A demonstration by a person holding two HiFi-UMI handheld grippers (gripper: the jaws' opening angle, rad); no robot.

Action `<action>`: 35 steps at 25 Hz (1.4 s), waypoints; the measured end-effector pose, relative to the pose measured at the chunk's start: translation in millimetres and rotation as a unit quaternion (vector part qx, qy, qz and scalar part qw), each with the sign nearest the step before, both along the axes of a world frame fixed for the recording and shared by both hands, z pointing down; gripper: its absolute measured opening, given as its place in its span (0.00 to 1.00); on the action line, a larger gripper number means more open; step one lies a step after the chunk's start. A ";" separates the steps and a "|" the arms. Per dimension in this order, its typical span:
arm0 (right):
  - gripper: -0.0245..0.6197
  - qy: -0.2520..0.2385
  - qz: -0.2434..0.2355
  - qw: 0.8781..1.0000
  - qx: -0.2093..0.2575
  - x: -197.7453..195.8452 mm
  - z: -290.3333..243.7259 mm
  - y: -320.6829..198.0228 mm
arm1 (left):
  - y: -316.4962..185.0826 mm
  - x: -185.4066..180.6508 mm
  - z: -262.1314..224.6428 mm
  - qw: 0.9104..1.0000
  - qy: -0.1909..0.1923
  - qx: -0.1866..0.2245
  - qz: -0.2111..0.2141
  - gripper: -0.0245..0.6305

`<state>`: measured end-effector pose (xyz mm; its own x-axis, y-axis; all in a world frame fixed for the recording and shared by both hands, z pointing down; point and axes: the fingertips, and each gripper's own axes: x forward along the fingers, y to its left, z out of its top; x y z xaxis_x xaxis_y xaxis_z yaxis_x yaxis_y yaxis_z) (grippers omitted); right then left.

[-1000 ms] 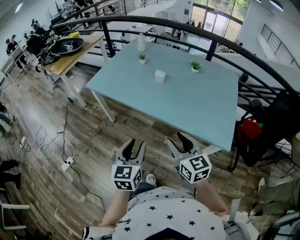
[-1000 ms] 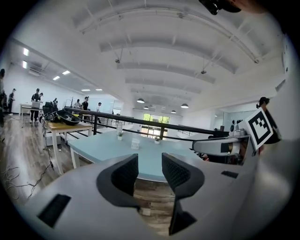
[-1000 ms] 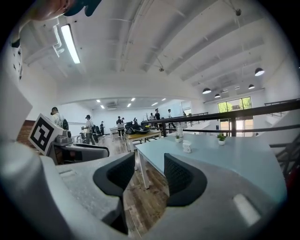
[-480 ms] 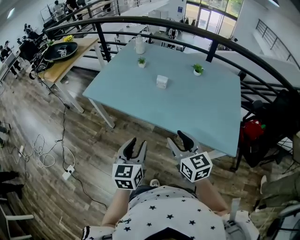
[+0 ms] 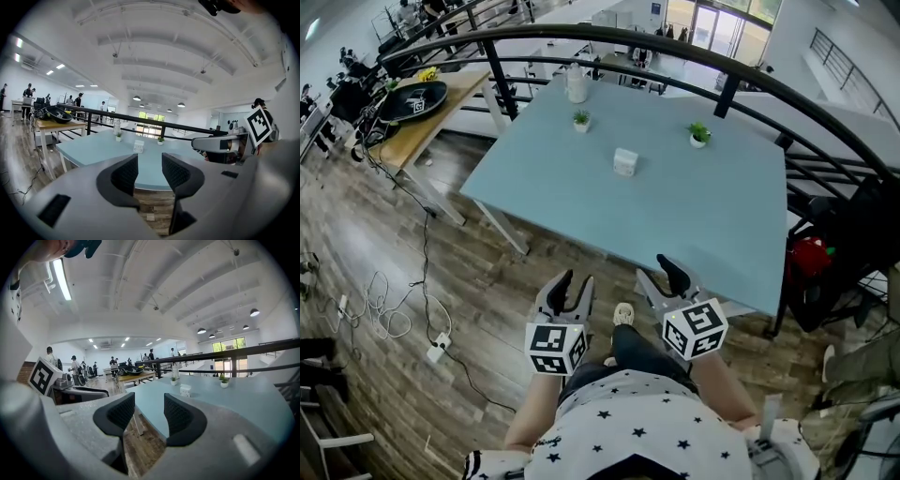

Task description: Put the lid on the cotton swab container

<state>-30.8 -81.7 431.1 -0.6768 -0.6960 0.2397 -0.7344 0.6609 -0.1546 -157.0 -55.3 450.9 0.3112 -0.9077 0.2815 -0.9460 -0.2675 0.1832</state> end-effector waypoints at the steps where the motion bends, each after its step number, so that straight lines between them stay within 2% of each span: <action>1: 0.31 0.000 0.001 1.000 0.000 -0.7 0.5 -5.2 | -4.9 -0.5 0.2 1.000 0.000 0.001 0.001 0.26; 8: 0.31 -0.001 0.003 1.000 0.005 -11.7 7.1 -57.3 | -55.8 -8.5 7.0 1.000 -0.001 0.008 0.007 0.26; 23: 0.31 -0.007 0.018 1.000 0.012 -29.0 -13.4 -213.7 | -209.9 -23.6 -3.0 0.999 -0.016 0.009 0.028 0.26; 35: 0.31 -0.007 0.028 1.000 -0.007 -22.1 -3.3 -303.4 | -296.9 -9.7 18.6 0.998 -0.026 -0.017 0.054 0.30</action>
<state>-52.8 -385.1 427.7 -0.6405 -0.7295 0.2400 -0.7677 0.6167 -0.1742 -166.7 -352.2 469.4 0.3915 -0.8589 0.3304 -0.9202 -0.3633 0.1460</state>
